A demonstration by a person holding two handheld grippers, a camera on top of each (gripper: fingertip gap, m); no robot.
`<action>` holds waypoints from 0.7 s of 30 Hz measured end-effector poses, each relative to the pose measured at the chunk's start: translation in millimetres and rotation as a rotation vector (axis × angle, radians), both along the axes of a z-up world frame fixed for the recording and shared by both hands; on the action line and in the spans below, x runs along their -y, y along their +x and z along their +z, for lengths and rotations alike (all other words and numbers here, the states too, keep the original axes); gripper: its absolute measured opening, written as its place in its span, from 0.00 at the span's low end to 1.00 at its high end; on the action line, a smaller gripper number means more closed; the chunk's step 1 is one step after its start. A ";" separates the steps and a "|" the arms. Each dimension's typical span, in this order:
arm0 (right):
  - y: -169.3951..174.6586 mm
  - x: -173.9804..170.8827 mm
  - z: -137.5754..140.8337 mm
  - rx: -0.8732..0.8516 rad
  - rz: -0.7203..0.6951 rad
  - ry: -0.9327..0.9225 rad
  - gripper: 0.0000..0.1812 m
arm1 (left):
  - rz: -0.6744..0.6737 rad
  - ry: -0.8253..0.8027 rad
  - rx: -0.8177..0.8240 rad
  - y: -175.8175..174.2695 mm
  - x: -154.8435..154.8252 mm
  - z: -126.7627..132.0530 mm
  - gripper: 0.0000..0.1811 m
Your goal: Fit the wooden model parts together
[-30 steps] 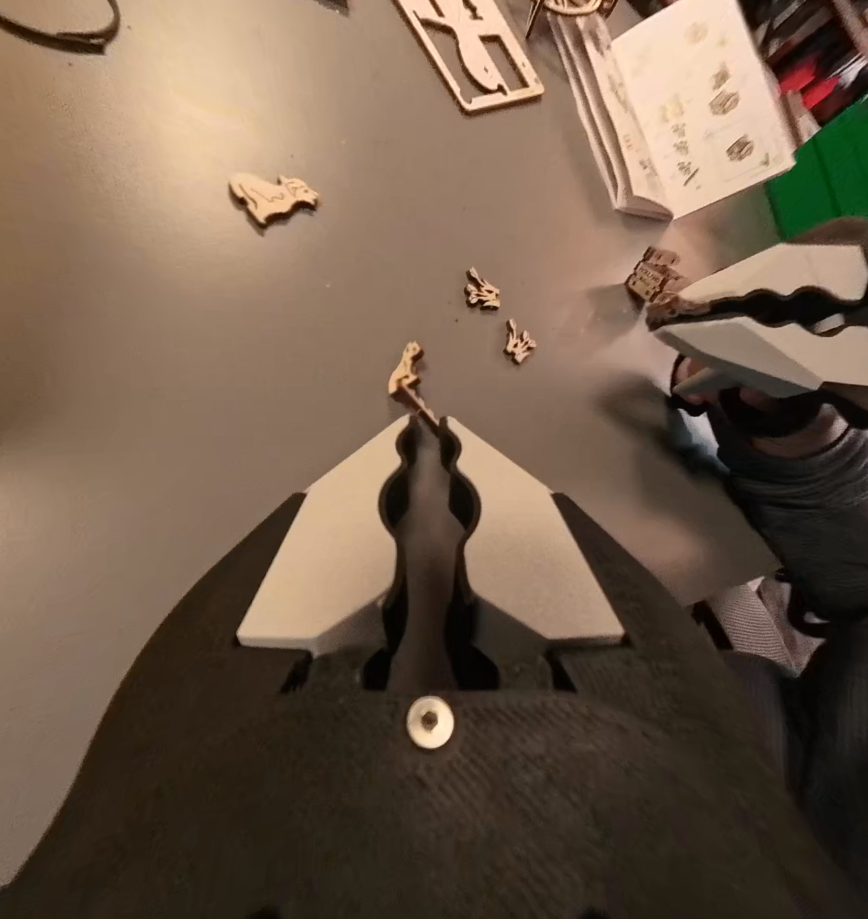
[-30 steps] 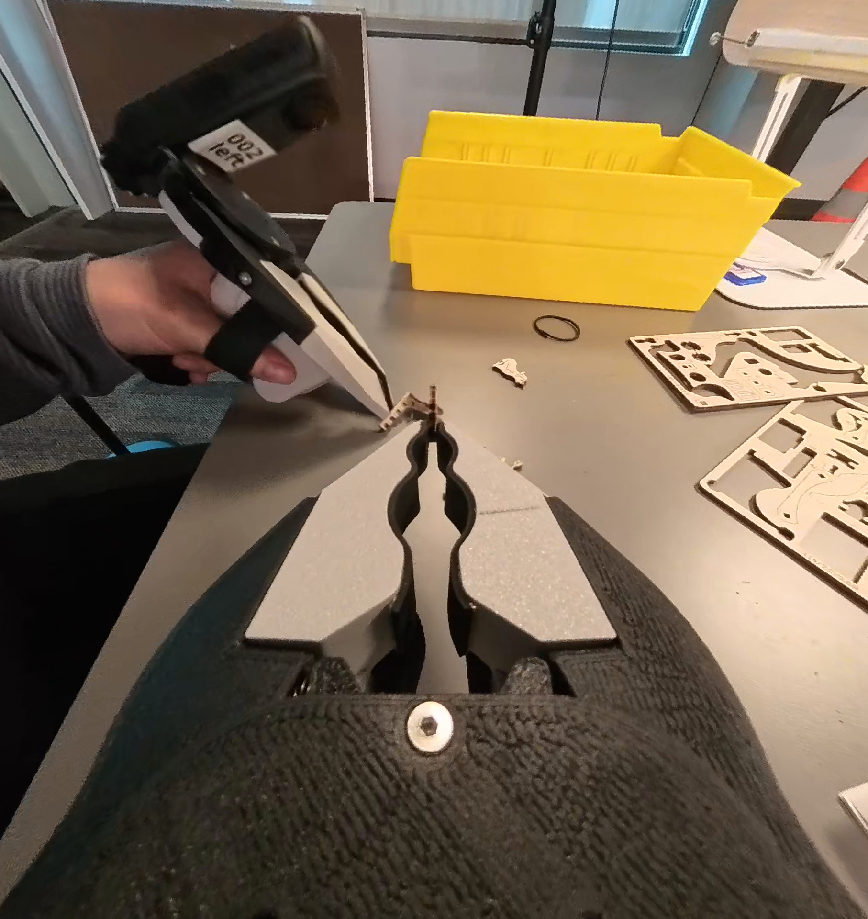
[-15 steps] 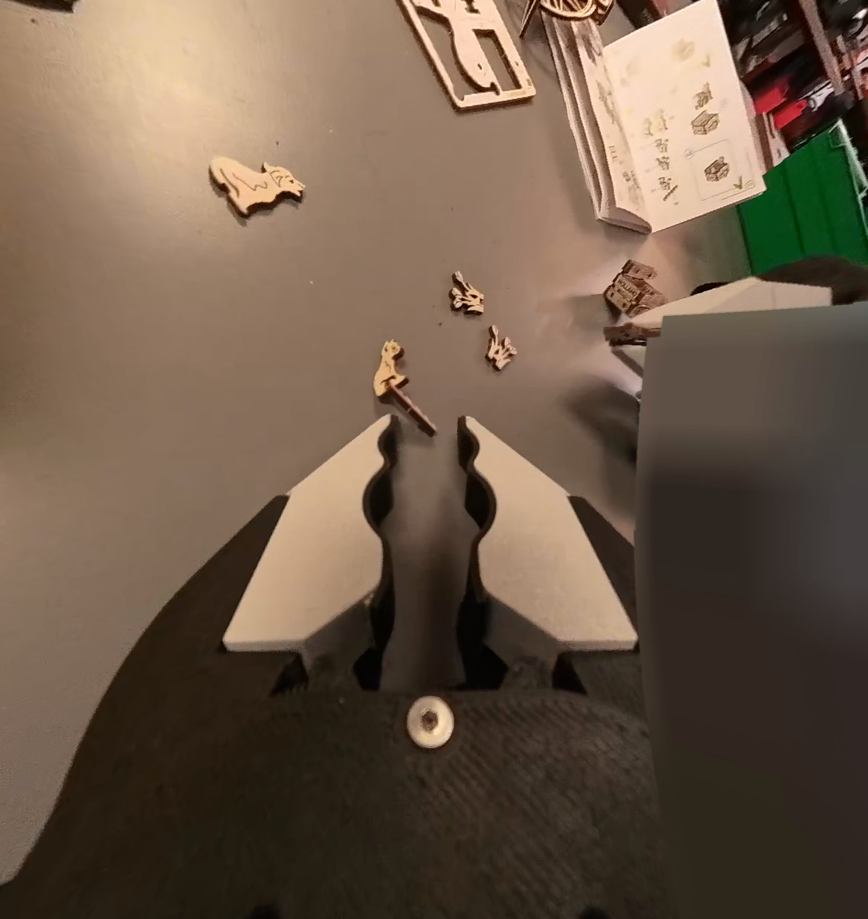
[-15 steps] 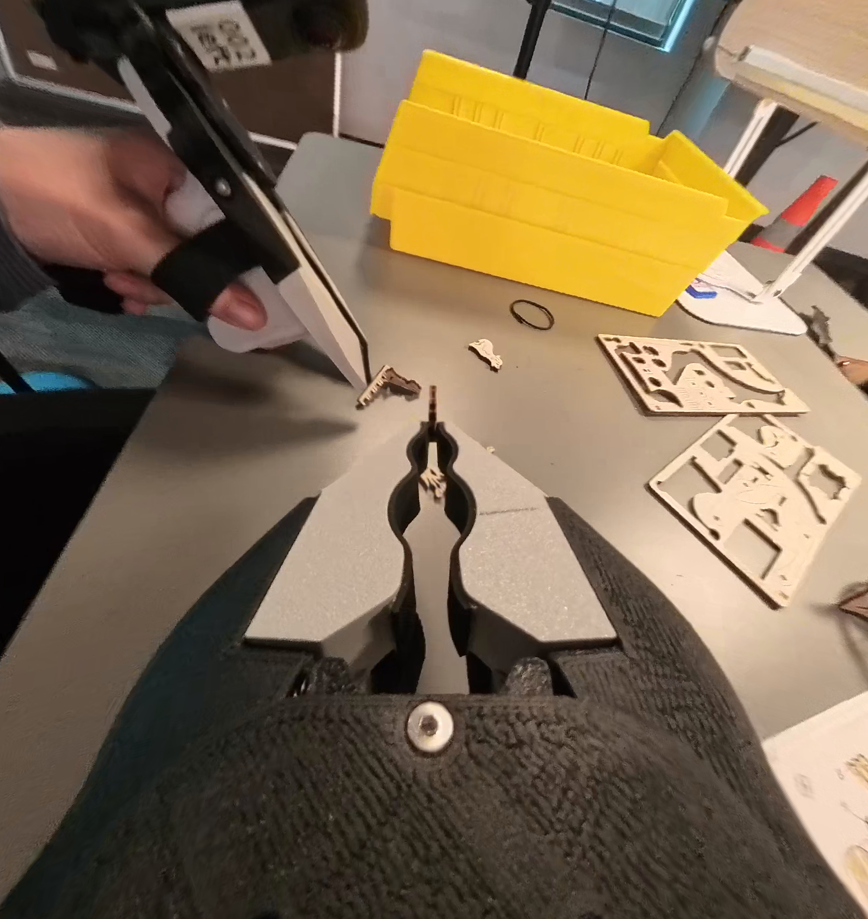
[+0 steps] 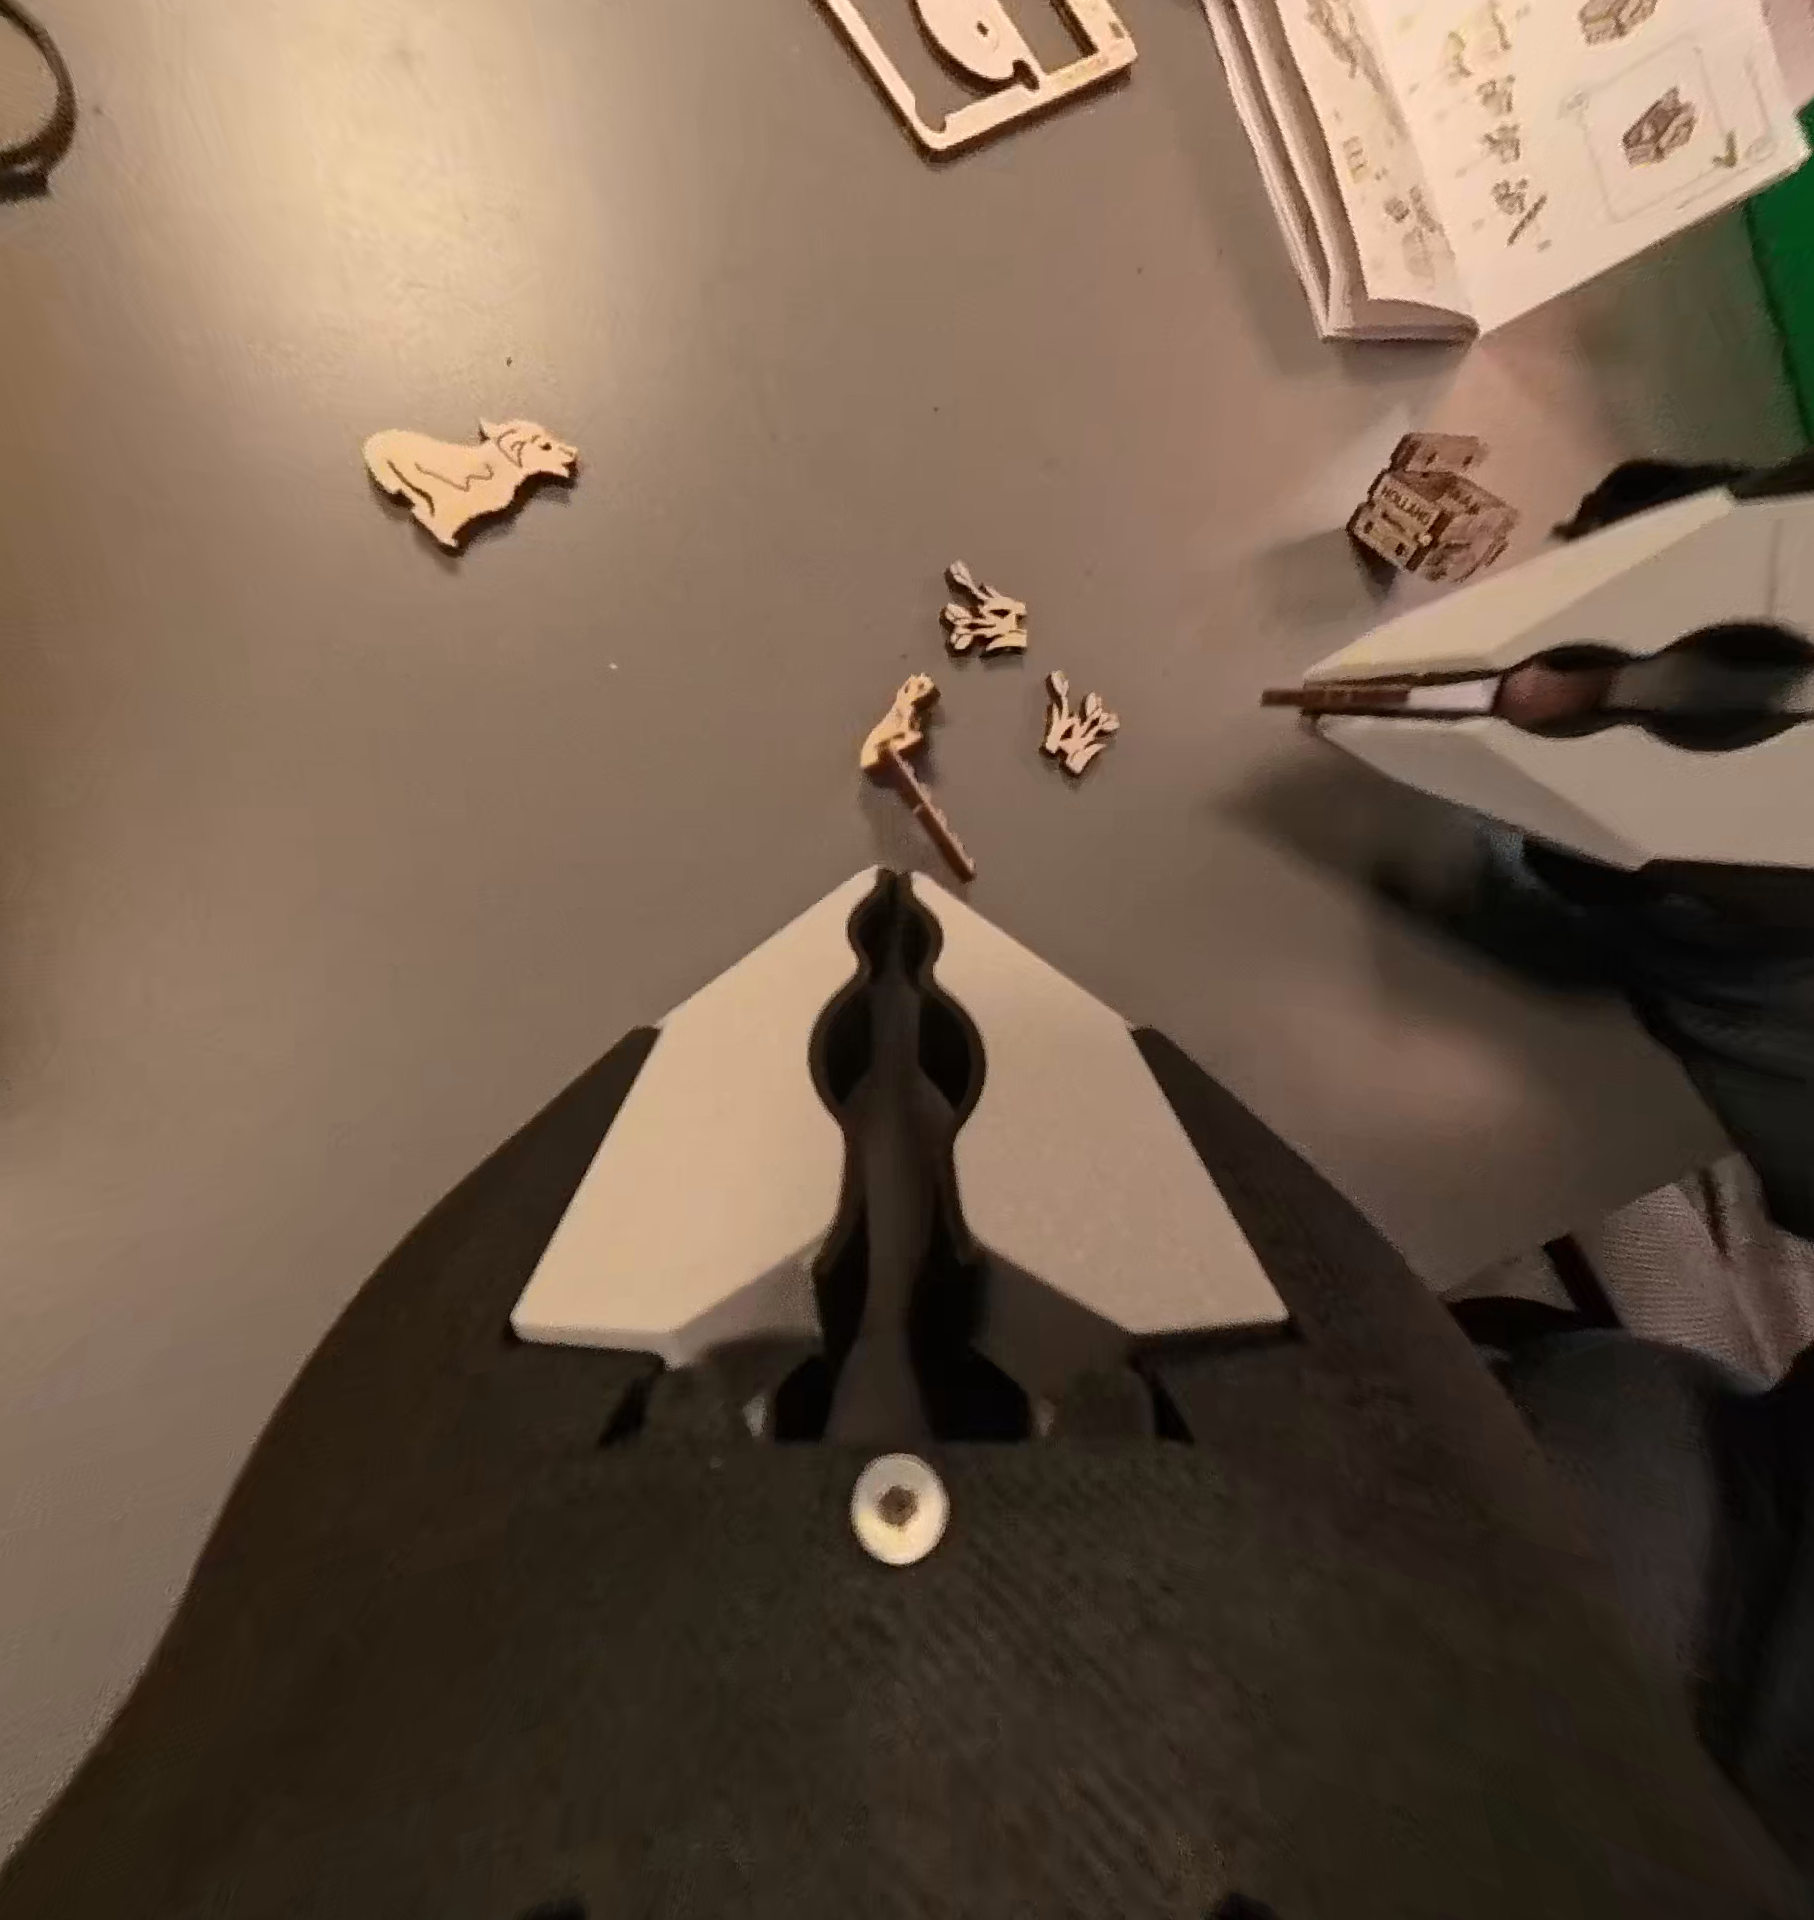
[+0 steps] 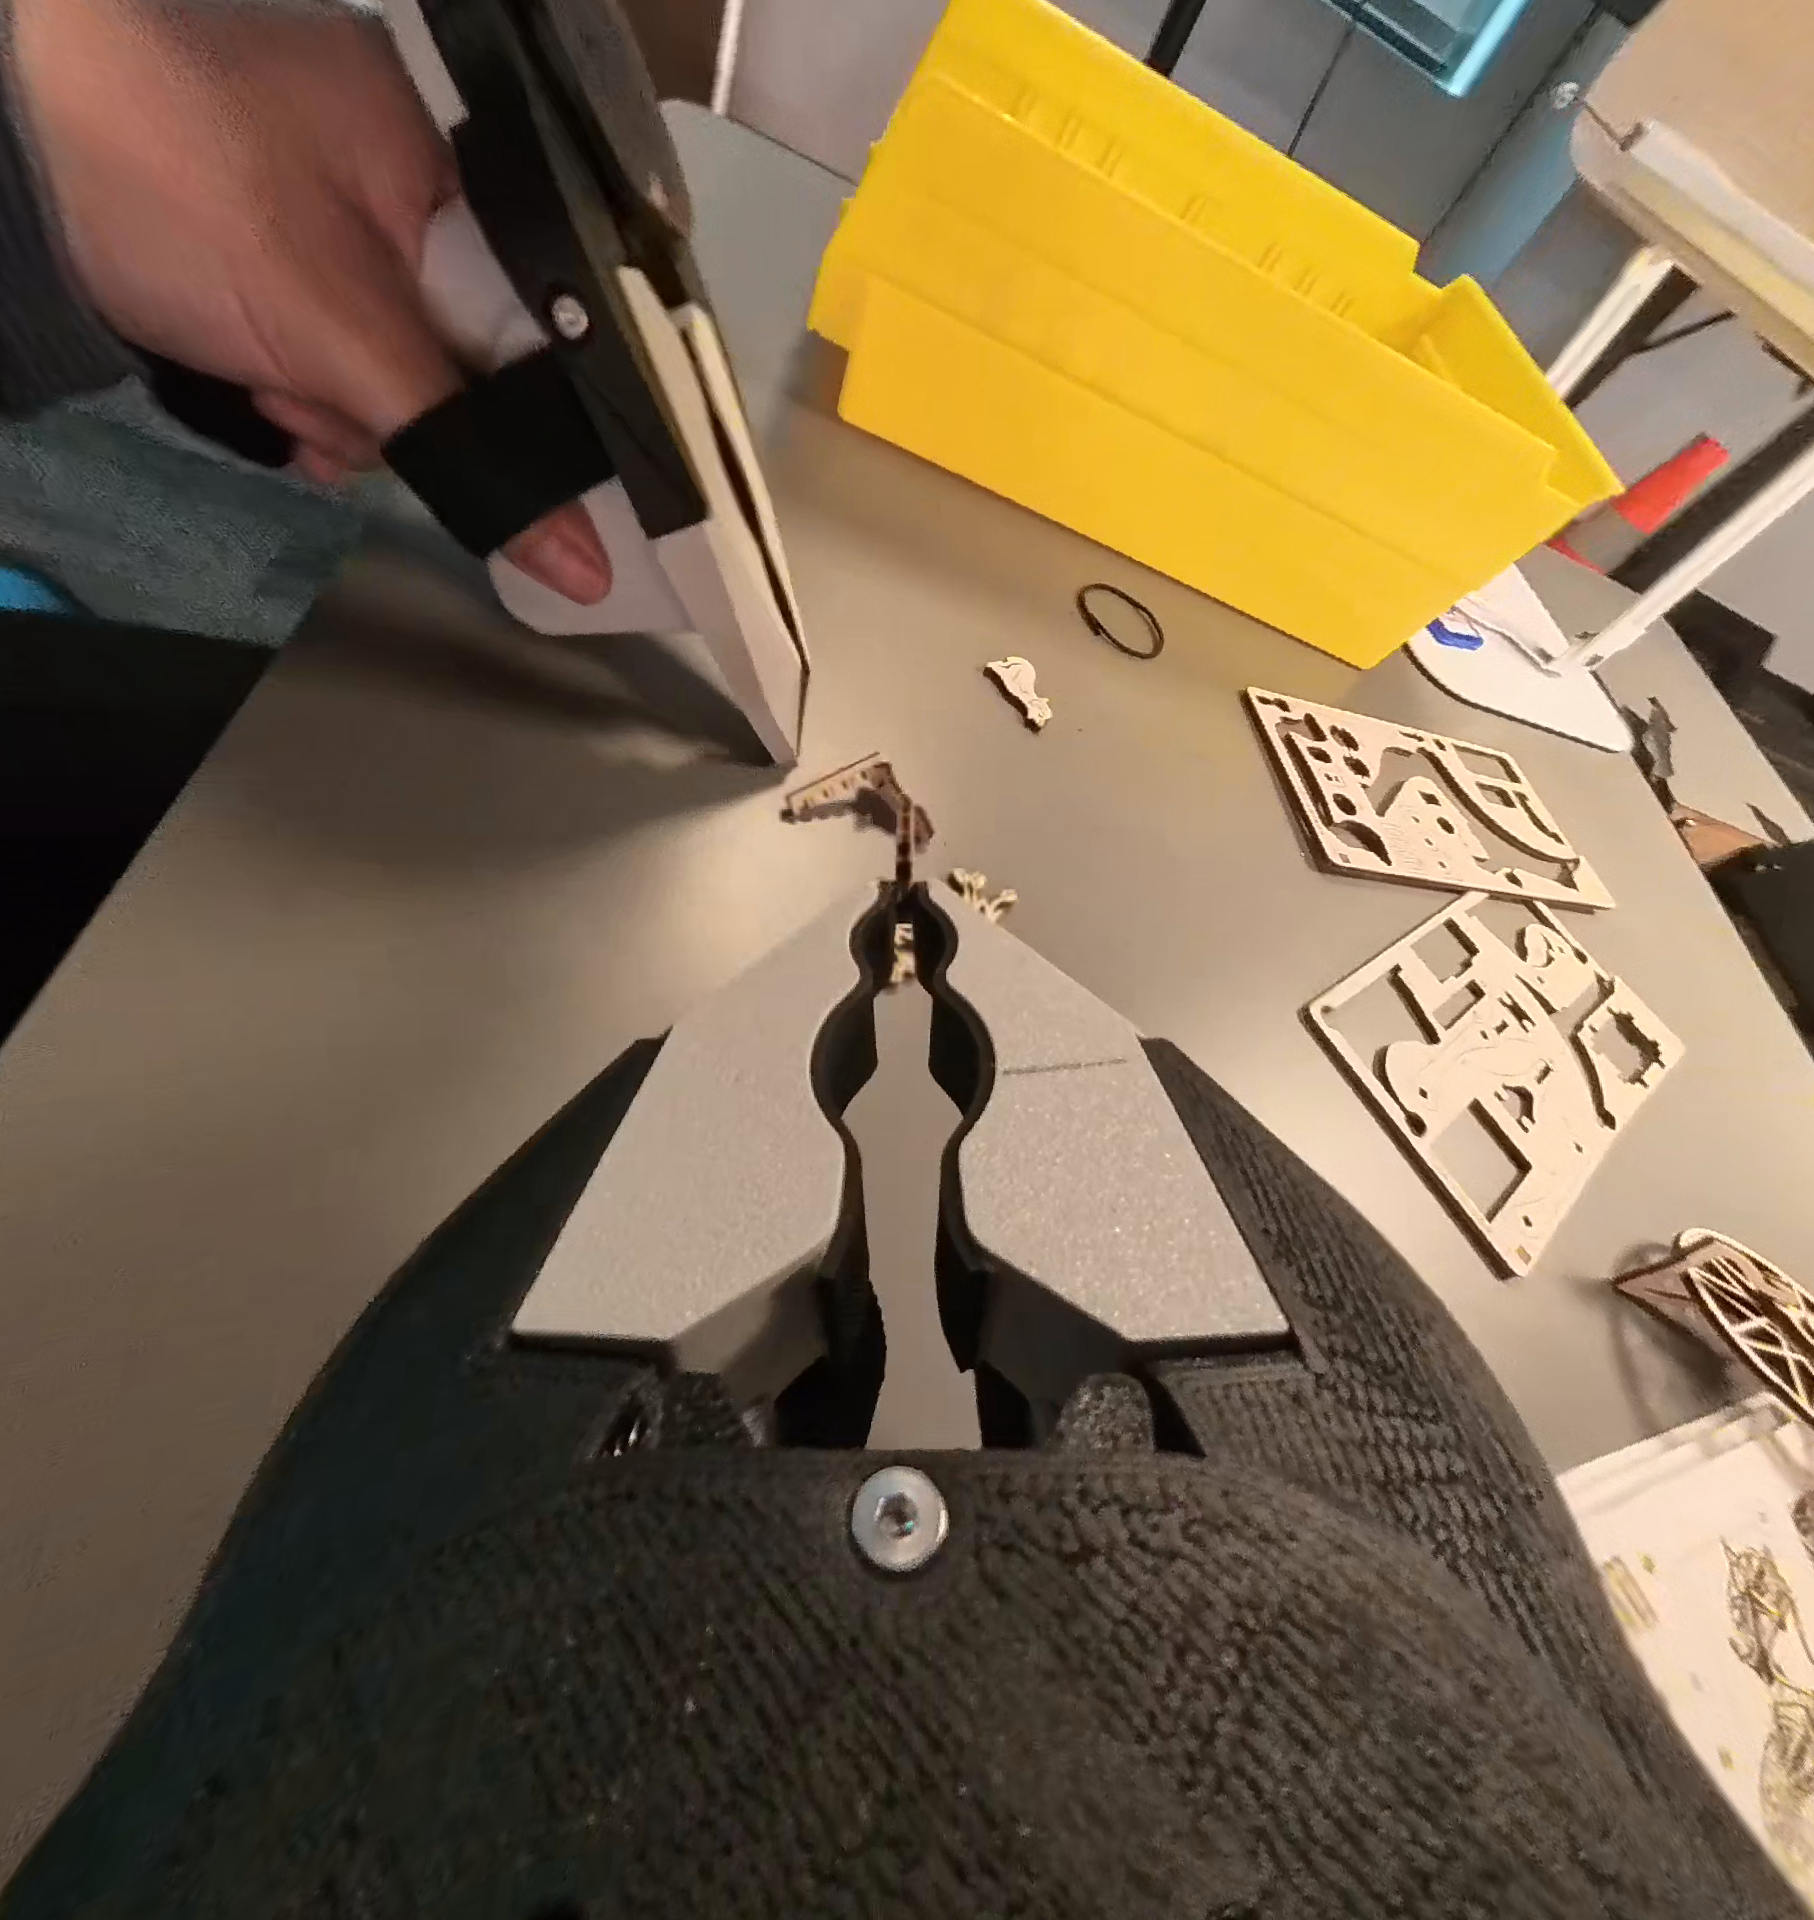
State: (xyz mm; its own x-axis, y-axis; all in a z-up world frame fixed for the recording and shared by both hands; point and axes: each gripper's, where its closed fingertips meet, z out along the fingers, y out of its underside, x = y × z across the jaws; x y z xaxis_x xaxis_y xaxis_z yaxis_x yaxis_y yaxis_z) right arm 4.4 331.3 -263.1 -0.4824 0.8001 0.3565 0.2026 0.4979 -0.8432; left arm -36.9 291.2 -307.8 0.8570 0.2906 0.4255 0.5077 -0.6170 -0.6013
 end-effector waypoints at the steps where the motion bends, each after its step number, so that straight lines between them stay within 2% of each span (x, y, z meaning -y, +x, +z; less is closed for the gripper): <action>1: 2.0 -1.0 -1.0 0.011 0.015 0.010 0.00 | -0.012 -0.006 -0.018 -0.4 1.5 -0.2 0.00; 6: 15.0 0.6 -26.8 0.164 0.097 0.129 0.00 | -0.019 0.107 0.044 4.7 -0.5 15.9 0.00; 10: 18.1 10.1 -42.7 0.207 0.138 0.241 0.02 | -0.003 0.140 0.051 5.6 2.2 17.2 0.01; 12: 17.9 16.5 -40.8 0.208 0.154 0.226 0.10 | -0.012 0.152 0.072 9.1 3.2 17.1 0.01; 15: 28.6 23.7 -35.3 0.302 0.201 0.133 0.26 | -0.015 0.159 0.075 9.1 9.6 18.5 0.01; 17: 31.2 27.6 -20.4 0.326 0.238 0.025 0.23 | -0.011 0.184 0.080 7.9 14.9 23.9 0.01; 18: 24.3 25.3 -11.4 0.305 0.233 -0.009 0.17 | -0.009 0.205 0.082 7.1 16.7 27.4 0.01; 21: -8.5 9.5 -15.3 0.311 0.205 0.092 0.13 | -0.012 0.268 0.101 7.5 17.7 36.2 0.01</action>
